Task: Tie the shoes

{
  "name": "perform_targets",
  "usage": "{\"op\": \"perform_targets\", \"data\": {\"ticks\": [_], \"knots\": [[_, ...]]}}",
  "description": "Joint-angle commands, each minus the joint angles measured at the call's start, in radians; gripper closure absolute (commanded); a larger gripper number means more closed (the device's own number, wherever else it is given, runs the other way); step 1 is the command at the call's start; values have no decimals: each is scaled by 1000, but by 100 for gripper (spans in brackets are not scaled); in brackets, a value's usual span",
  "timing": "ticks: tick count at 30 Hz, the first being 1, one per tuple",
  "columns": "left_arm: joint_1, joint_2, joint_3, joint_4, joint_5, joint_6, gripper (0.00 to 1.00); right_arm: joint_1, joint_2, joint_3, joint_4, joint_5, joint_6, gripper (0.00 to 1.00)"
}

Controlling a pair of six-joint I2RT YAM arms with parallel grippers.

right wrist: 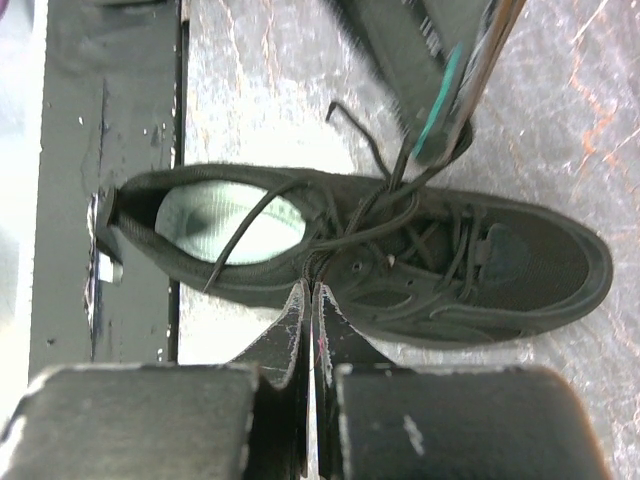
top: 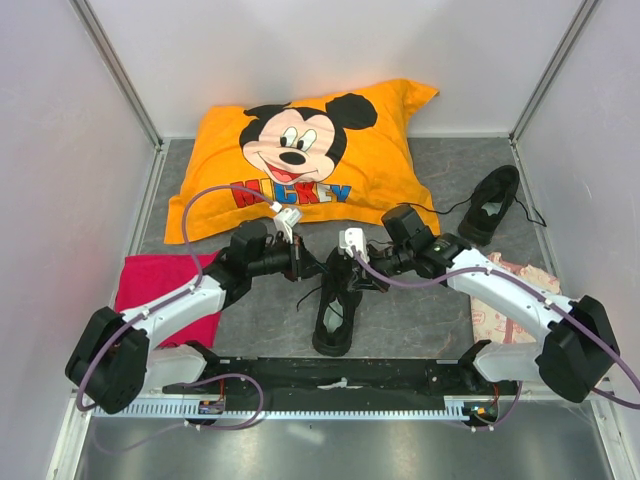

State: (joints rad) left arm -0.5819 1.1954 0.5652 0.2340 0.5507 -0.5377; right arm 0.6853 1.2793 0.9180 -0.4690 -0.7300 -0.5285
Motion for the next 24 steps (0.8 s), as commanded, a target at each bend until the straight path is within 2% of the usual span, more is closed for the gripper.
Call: {"op": "perform_targets", "data": {"ticks": [1, 16, 24], "knots": [[19, -30, -11, 4, -21, 25, 98, 5, -37, -24, -54, 21, -47, 100], [70, -85, -19, -32, -3, 97, 98, -20, -95, -50, -177, 79, -99, 100], [74, -103, -13, -99, -41, 156, 99, -30, -126, -74, -212, 106, -120, 100]]}}
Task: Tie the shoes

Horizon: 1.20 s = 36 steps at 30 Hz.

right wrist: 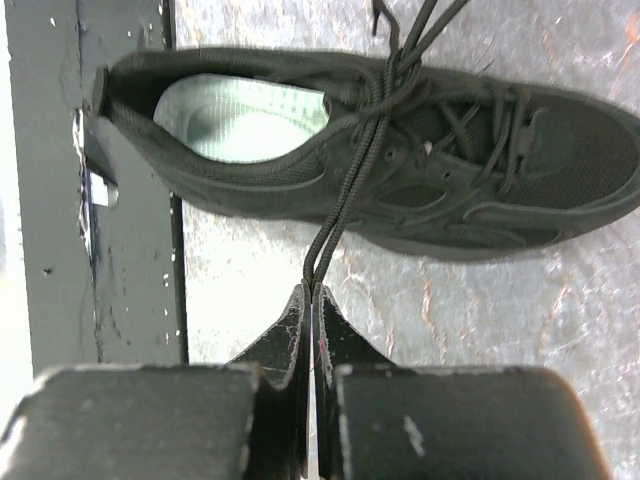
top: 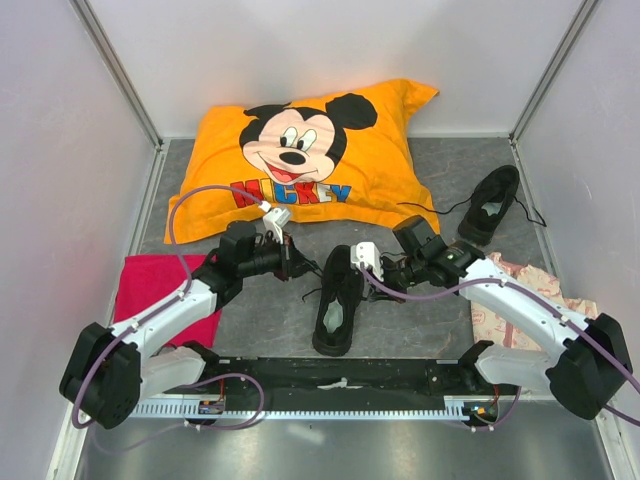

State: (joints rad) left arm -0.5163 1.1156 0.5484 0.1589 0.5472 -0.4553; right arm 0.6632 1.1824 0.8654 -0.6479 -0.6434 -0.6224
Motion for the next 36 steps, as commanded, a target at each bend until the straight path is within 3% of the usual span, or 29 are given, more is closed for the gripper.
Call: {"op": "perform_targets", "data": {"ticks": [1, 16, 36], "knots": [[10, -26, 5, -28, -46, 81, 98, -8, -33, -25, -36, 25, -28, 100], [22, 7, 35, -81, -113, 222, 98, -22, -76, -69, -61, 62, -56, 100], [36, 67, 25, -61, -130, 259, 99, -47, -101, -105, -85, 91, -80, 100]]}}
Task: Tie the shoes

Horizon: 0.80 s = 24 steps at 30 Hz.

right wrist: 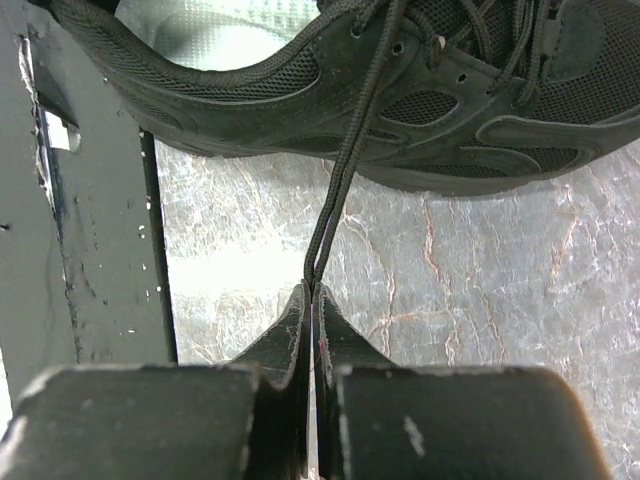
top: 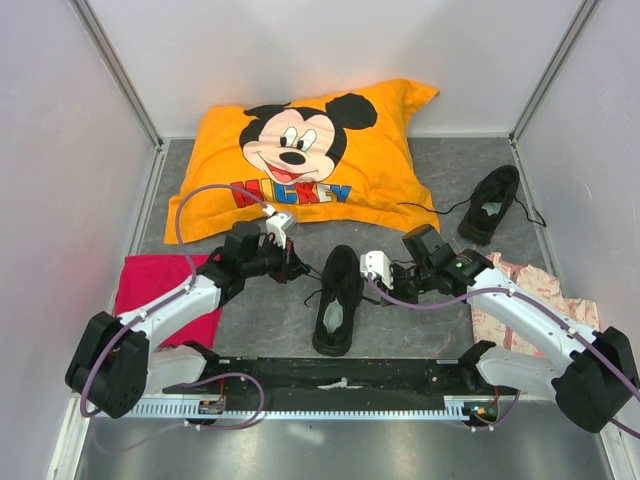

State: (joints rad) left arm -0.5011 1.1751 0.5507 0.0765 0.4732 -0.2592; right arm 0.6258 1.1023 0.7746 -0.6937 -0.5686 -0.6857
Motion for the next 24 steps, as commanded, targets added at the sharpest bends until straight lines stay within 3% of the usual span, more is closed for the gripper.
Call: {"op": "perform_targets", "data": {"ticks": [1, 6, 9, 13, 15, 18, 19, 24], "knots": [[21, 8, 22, 20, -65, 66, 98, -11, -21, -15, -40, 16, -20, 100], [22, 5, 8, 26, -42, 72, 98, -9, -19, -11, -36, 1, -21, 100], [22, -5, 9, 57, 71, 106, 98, -11, -9, 11, -3, -20, 18, 100], [22, -51, 15, 52, 127, 178, 62, -9, 42, 72, 19, -72, 83, 100], [22, -90, 17, 26, 124, 228, 55, -9, 65, 92, 19, -89, 112, 100], [24, -135, 34, -52, 120, 320, 46, -9, 70, 117, 2, -117, 115, 74], [24, -150, 44, -70, 131, 351, 44, -9, 70, 130, -7, -123, 111, 60], [27, -241, 78, -260, 312, 716, 41, -11, 76, 193, -78, -119, 141, 30]]}}
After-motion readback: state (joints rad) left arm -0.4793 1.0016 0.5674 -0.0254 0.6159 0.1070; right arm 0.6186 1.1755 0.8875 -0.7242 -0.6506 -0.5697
